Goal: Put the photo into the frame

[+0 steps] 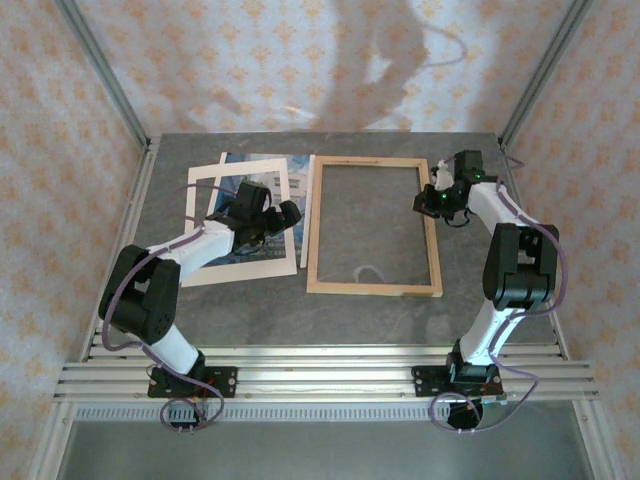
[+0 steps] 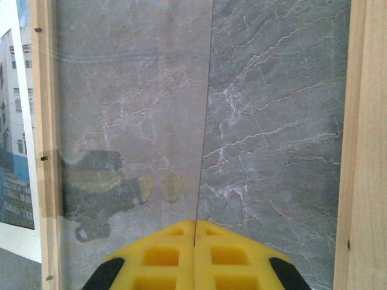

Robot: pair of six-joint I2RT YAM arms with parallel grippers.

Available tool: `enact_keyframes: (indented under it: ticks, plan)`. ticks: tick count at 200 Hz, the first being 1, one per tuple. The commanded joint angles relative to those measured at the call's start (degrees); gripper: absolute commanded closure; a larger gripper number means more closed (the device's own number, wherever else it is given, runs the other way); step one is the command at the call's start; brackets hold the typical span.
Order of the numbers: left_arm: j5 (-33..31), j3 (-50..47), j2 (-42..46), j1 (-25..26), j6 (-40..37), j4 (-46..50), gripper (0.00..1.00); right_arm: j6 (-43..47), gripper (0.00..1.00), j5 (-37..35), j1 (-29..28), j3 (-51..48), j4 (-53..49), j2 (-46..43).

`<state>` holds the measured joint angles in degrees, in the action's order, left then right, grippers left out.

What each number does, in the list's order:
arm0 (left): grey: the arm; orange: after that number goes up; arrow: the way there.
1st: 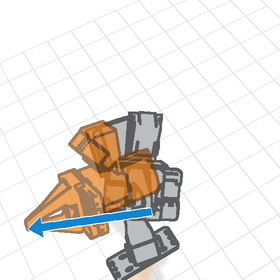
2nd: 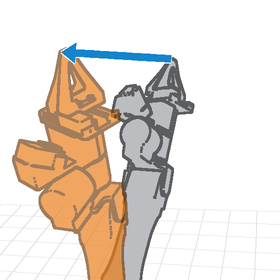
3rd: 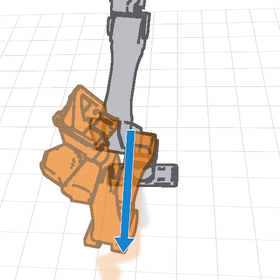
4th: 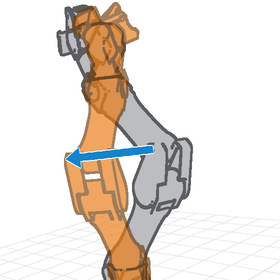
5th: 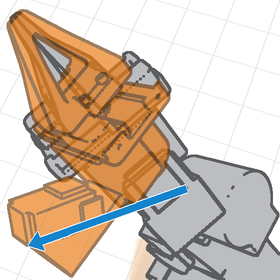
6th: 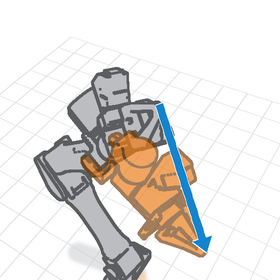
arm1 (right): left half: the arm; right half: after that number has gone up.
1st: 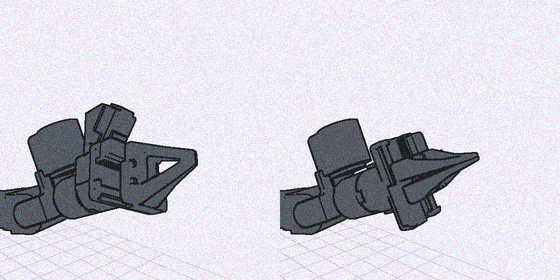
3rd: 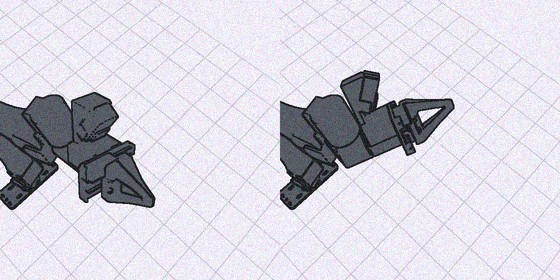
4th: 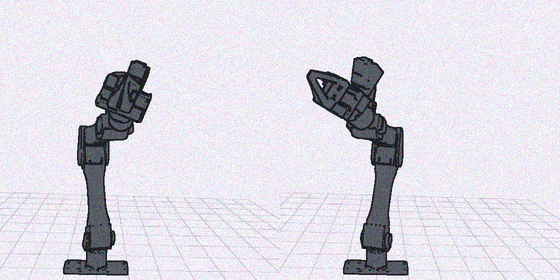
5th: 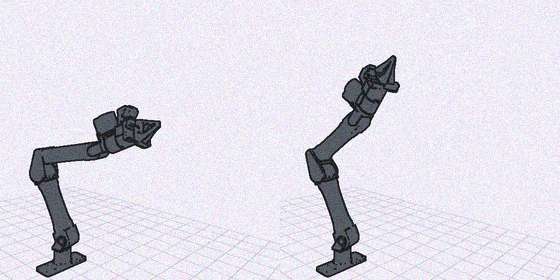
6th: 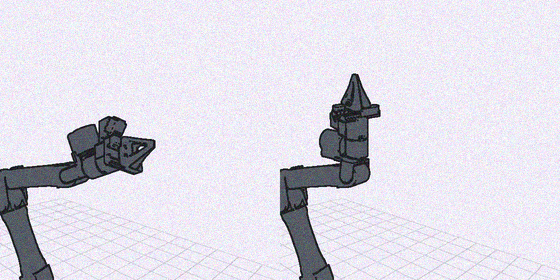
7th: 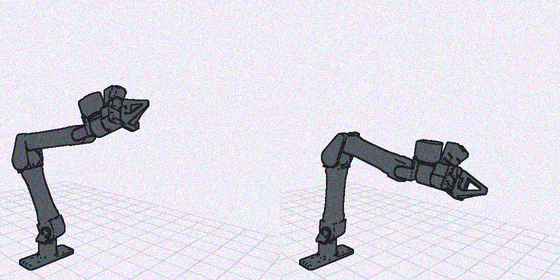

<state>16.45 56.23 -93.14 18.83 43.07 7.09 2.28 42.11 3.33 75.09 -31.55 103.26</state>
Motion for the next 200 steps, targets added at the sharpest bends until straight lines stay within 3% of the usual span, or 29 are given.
enact_keyframes:
  ticks: [1,200]
  plan:
    - [-0.8,1.4,-0.8,0.4,-0.6,1.3,0.00,1.3,1.00,-1.7,0.4,0.6,-1.2,-2.3]
    - [-0.7,1.3,-0.9,0.6,-0.4,0.9,0.00,0.6,1.00,-2.8,0.9,-0.3,-0.7,-3.0]
